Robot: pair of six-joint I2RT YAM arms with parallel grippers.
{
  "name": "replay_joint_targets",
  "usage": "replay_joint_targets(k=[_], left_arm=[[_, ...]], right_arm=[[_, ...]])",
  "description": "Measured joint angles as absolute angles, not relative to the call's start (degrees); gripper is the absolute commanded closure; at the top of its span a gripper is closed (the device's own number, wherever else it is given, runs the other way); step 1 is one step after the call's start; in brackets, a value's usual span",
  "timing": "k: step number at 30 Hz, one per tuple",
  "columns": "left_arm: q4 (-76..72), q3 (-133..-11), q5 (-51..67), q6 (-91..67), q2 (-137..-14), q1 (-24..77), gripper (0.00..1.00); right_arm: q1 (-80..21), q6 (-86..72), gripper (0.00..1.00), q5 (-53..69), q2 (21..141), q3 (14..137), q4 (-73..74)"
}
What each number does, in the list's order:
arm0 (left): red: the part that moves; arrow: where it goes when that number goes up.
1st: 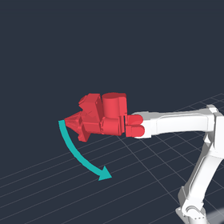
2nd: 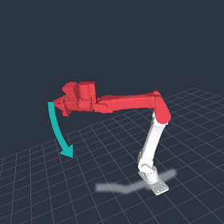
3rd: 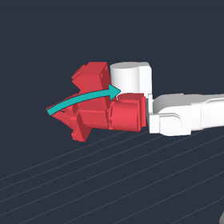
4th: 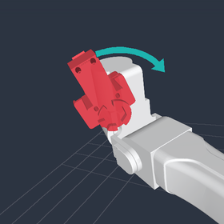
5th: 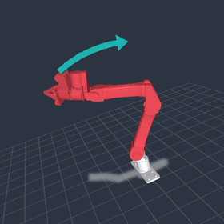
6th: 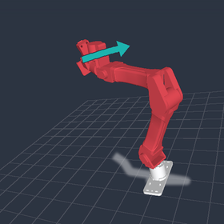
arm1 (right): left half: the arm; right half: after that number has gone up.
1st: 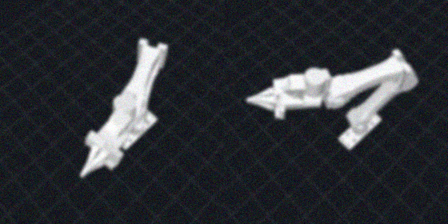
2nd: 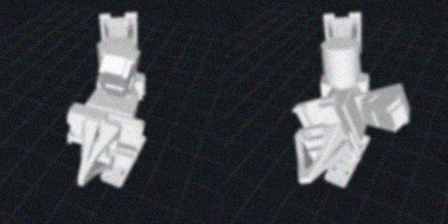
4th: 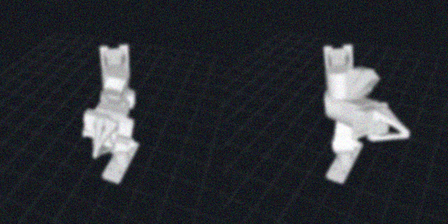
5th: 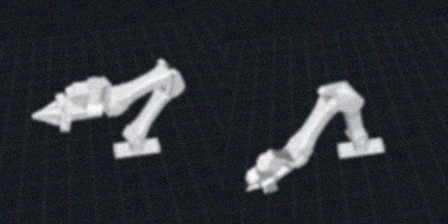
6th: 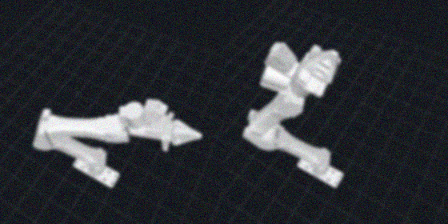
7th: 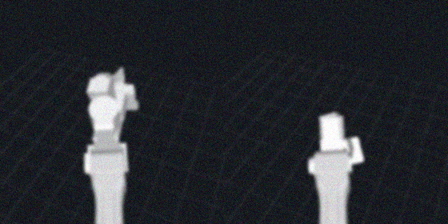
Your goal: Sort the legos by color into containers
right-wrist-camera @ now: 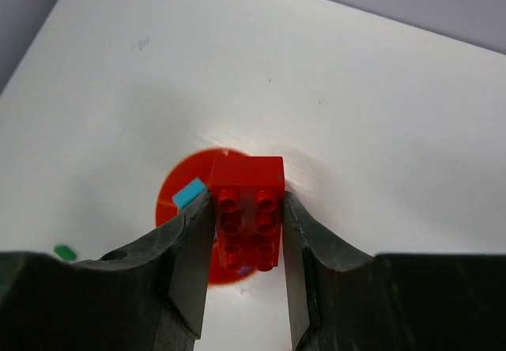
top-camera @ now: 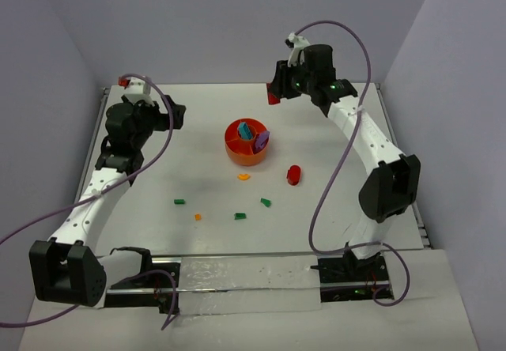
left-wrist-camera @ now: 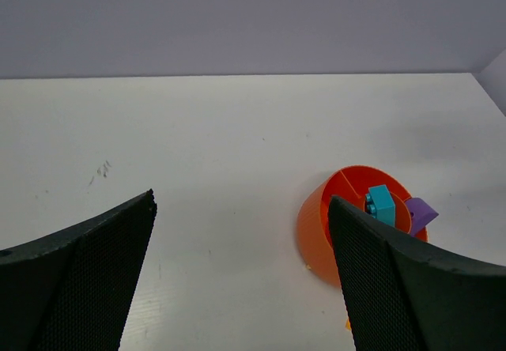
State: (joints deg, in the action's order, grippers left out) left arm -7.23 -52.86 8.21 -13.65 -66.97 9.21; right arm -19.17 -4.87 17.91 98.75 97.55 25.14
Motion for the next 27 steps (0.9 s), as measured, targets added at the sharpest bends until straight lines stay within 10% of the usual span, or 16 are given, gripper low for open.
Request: replay_joint_targets(k=[27], left_arm=[[-10.7, -53.6, 6.4, -11.7, -71.2, 10.4, 0.04]], right_arm=[[-27.4, -7.7, 1.0, 6.7, 115.1, 103.1, 22.4]])
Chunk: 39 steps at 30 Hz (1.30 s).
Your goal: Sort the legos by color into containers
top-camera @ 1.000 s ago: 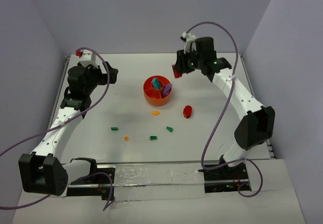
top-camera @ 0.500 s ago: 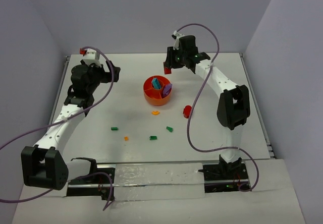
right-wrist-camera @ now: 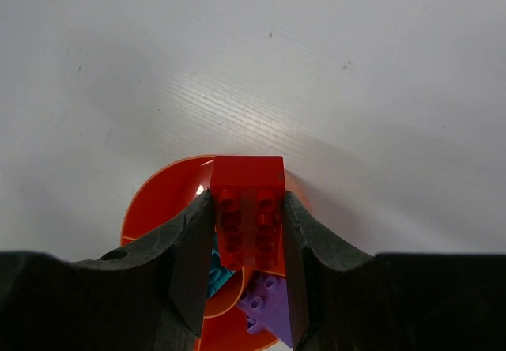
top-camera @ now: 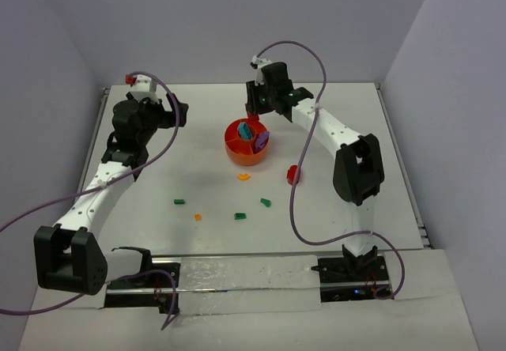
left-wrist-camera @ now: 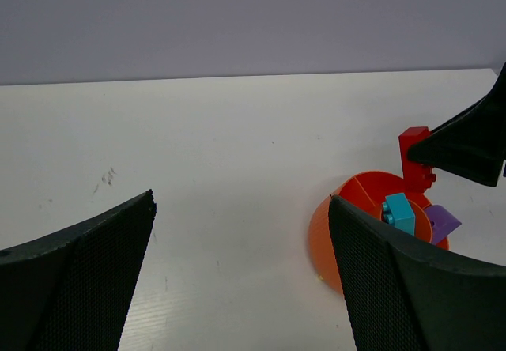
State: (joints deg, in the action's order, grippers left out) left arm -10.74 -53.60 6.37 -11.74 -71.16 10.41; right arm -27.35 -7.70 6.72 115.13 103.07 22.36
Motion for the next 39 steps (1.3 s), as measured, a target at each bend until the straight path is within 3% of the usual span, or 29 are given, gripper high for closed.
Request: replay_joint_targets(k=[14, 16, 20, 28, 33, 39], left_arm=[[-11.0, -53.6, 6.3, -11.7, -71.2, 10.4, 0.04], [-11.0, -53.6, 6.3, -11.7, -71.2, 10.4, 0.04], [-11.0, -53.6, 6.3, -11.7, -71.5, 10.4, 0.04], [-11.0, -53.7, 6.3, -11.7, -72.1, 10.4, 0.04], [-11.0, -54.1, 6.3, -11.7, -72.3, 10.4, 0.04], [-11.4, -54.3, 6.3, -11.7, -72.3, 10.4, 0.04]], right_arm=[[-28.4, -3.0, 0.98, 1.9, 115.3, 99.6, 19.7], [-28.5, -2.4, 0.9, 1.6, 115.3, 99.3, 19.3], [-28.8, -1.3, 0.65, 1.3, 115.3, 98.7, 18.7], [-29.0, 0.1, 0.33, 3.0, 115.2, 98.1, 18.7], [-29.0, -0.7, 0.29, 4.6, 114.5, 98.1, 19.2], [-28.5, -3.4, 0.33, 4.7, 111.6, 98.1, 20.6]])
